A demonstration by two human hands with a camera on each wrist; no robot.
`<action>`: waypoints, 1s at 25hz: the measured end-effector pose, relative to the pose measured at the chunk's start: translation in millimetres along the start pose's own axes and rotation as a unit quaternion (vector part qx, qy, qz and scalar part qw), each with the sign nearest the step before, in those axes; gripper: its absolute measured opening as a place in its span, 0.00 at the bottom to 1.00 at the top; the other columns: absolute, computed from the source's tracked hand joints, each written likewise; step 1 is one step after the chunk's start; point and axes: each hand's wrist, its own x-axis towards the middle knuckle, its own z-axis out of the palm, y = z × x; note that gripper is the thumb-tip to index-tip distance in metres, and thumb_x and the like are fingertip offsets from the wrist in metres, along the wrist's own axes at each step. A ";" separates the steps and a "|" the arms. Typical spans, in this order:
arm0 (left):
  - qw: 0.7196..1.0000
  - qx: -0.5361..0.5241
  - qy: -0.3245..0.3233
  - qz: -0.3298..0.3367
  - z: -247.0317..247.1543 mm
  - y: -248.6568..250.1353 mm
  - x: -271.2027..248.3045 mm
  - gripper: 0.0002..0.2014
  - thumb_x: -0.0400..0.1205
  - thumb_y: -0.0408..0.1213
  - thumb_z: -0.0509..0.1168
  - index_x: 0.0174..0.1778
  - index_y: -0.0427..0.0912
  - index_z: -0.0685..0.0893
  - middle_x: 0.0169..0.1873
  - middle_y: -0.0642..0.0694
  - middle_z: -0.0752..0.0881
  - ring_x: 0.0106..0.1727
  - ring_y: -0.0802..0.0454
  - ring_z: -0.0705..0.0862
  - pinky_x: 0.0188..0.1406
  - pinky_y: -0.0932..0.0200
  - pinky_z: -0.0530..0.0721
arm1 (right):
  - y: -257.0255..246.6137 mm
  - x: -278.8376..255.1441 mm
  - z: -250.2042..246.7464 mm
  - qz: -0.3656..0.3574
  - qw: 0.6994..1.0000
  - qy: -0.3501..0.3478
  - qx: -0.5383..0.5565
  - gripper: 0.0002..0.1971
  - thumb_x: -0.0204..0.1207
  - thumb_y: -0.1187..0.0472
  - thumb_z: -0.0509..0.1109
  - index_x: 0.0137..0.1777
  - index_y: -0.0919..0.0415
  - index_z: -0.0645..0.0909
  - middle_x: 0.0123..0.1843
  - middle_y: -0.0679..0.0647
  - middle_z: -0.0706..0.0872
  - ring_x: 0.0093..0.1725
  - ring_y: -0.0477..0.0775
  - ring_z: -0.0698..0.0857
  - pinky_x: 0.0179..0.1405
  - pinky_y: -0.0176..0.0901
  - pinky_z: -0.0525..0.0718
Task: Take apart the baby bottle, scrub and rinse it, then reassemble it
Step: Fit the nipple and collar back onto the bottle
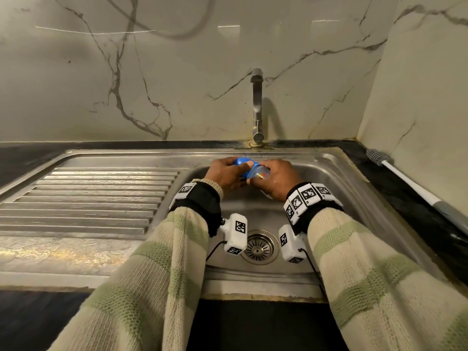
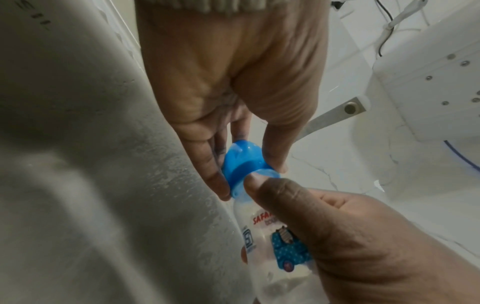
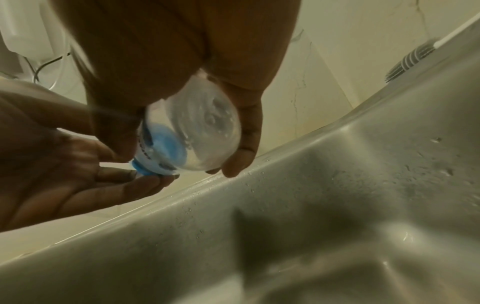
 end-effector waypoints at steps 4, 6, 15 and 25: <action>1.000 0.014 0.000 -0.010 3.4 0.3 1.9 0.15 0.82 0.34 0.72 0.64 0.42 0.83 0.59 0.34 0.88 0.57 0.39 0.90 0.58 0.43 0.90 | 5.2 -1.0 -0.3 0.017 1.000 0.004 -0.003 0.14 0.69 0.50 0.77 0.51 0.57 0.87 0.40 0.53 0.88 0.39 0.52 0.86 0.39 0.43 0.82; 1.000 0.021 0.000 -0.001 6.6 0.5 1.3 0.20 0.81 0.36 0.73 0.69 0.42 0.82 0.61 0.33 0.86 0.58 0.38 0.89 0.57 0.41 0.90 | 5.4 0.5 1.1 0.019 1.000 0.020 0.004 0.18 0.68 0.47 0.77 0.54 0.56 0.87 0.43 0.52 0.89 0.41 0.51 0.86 0.39 0.42 0.81; 0.999 0.028 0.011 0.027 24.0 1.3 -6.2 0.35 0.74 0.54 0.74 0.74 0.41 0.76 0.60 0.35 0.86 0.47 0.47 0.88 0.52 0.43 0.91 | -14.5 6.6 5.9 0.027 0.992 0.118 0.045 0.17 0.76 0.57 0.69 0.64 0.59 0.82 0.57 0.61 0.88 0.56 0.63 0.85 0.54 0.47 0.82; 0.944 0.315 -0.025 0.100 20.5 -11.7 6.7 0.29 0.83 0.52 0.68 0.77 0.42 0.73 0.64 0.43 0.85 0.61 0.48 0.86 0.65 0.48 0.83 | 21.4 20.0 17.0 0.127 0.992 0.006 0.027 0.21 0.70 0.60 0.76 0.63 0.60 0.79 0.53 0.58 0.88 0.50 0.59 0.87 0.46 0.48 0.84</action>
